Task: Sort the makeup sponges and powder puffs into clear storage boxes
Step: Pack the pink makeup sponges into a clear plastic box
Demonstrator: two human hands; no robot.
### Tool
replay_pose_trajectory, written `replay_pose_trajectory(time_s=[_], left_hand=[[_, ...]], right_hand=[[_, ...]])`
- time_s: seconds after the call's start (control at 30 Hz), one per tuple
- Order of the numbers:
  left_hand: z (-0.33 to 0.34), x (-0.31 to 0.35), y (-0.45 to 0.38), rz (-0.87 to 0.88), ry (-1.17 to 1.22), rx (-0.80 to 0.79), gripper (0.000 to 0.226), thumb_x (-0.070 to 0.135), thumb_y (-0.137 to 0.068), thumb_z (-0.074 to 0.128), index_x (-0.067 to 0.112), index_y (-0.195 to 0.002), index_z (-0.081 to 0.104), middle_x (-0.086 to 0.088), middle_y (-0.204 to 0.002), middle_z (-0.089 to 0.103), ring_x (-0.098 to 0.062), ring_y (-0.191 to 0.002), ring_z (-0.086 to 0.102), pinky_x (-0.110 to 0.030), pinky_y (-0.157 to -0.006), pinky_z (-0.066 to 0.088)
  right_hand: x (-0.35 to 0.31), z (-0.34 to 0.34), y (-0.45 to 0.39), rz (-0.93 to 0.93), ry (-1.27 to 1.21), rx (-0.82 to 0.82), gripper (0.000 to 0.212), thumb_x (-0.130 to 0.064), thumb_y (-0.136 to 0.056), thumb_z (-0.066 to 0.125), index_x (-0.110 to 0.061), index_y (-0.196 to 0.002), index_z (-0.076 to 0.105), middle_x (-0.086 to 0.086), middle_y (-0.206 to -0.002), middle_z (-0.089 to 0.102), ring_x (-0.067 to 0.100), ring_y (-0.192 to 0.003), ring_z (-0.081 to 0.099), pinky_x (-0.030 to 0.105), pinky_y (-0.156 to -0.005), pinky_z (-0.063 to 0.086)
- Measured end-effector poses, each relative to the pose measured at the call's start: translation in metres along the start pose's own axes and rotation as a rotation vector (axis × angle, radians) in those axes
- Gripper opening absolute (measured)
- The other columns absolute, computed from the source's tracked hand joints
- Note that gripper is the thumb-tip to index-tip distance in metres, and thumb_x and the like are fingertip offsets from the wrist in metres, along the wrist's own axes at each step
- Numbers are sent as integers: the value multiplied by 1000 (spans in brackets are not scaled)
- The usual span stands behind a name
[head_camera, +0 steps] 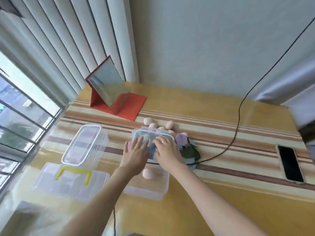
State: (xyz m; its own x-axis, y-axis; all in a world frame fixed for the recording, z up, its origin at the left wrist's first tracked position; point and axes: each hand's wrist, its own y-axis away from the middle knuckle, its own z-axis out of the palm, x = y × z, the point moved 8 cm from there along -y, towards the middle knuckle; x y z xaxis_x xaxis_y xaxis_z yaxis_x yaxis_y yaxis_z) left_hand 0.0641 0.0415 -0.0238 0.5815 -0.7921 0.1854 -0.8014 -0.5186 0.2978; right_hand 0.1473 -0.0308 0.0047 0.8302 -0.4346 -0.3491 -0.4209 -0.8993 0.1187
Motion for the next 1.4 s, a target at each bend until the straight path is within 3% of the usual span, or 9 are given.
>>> replay_pose_trajectory(time_s=[0.27, 0.37, 0.43, 0.53, 0.7, 1.0, 1.17, 1.3, 1.4], left_hand=[[54, -11, 5, -30, -129, 41, 60, 48, -97, 4, 26, -147, -21, 0, -156, -24, -22, -141, -28, -45, -117, -6], [57, -8, 18, -53, -67, 115, 66, 50, -90, -5, 22, -150, -7, -4, -158, -10, -27, -144, -17, -47, -116, -1], [56, -5, 24, -49, -28, 167, 66, 48, -92, 6, 18, -151, 13, -7, -158, 7, -28, -146, 0, -50, -115, 10], [58, -4, 27, -37, -6, 201, 67, 47, -91, 6, 18, -150, 17, -7, -157, 12, -23, -146, 5, -50, -115, 12], [64, -7, 25, -16, -84, 247, 83, 53, -73, -36, 27, -149, -15, 5, -154, -22, -13, -144, -21, -45, -115, -5], [64, -7, 24, 25, -21, 384, 48, 34, -99, 21, 22, -145, 28, -4, -156, 20, -20, -146, 11, -51, -111, 15], [38, -20, 55, 95, -2, 482, 32, 36, -92, 46, 22, -118, 58, 0, -117, 60, -26, -110, 55, -36, -83, 41], [20, -35, 76, 96, 9, 581, 21, 19, -89, 51, 22, -104, 65, -2, -101, 66, -28, -96, 60, -32, -69, 45], [13, -32, 85, 93, 9, 628, 18, 17, -89, 48, 20, -96, 65, -3, -90, 66, -29, -84, 59, -33, -66, 50]], right_hand=[[1, 55, -8, 69, 12, 76, 19, -17, -88, 50, -14, -102, 62, 8, -99, 66, 31, -95, 58, 41, -80, 43], [-7, 55, -9, 96, -33, 250, 8, -16, -79, 60, -12, -84, 66, 6, -77, 67, 30, -73, 63, 36, -64, 48], [-12, 54, -6, 80, -37, 367, 18, -20, -81, 47, -14, -77, 63, 4, -70, 66, 28, -65, 61, 33, -59, 47], [-13, 55, -2, 60, -42, 445, 29, -24, -82, 33, -15, -74, 59, 3, -67, 64, 28, -64, 60, 33, -57, 45], [-11, 65, -7, 14, -32, 418, 17, -25, -93, 36, -19, -81, 47, 6, -87, 67, 30, -84, 58, 37, -67, 35], [-8, 68, -6, 32, -29, 462, 16, -24, -96, 38, -21, -83, 47, 12, -98, 66, 31, -101, 55, 37, -72, 36], [-10, 70, -1, -72, -92, 239, 12, -26, -96, 43, -25, -96, 56, -11, -81, 51, 25, -98, 50, 36, -77, 43], [-17, 66, 23, -177, -207, 160, 15, -51, -88, 58, -41, -100, 62, -17, -84, 51, 7, -80, 50, 18, -63, 35], [-18, 65, 30, -204, -188, 215, 17, -33, -89, 65, -30, -104, 72, -10, -90, 62, 12, -85, 56, 19, -65, 41]])
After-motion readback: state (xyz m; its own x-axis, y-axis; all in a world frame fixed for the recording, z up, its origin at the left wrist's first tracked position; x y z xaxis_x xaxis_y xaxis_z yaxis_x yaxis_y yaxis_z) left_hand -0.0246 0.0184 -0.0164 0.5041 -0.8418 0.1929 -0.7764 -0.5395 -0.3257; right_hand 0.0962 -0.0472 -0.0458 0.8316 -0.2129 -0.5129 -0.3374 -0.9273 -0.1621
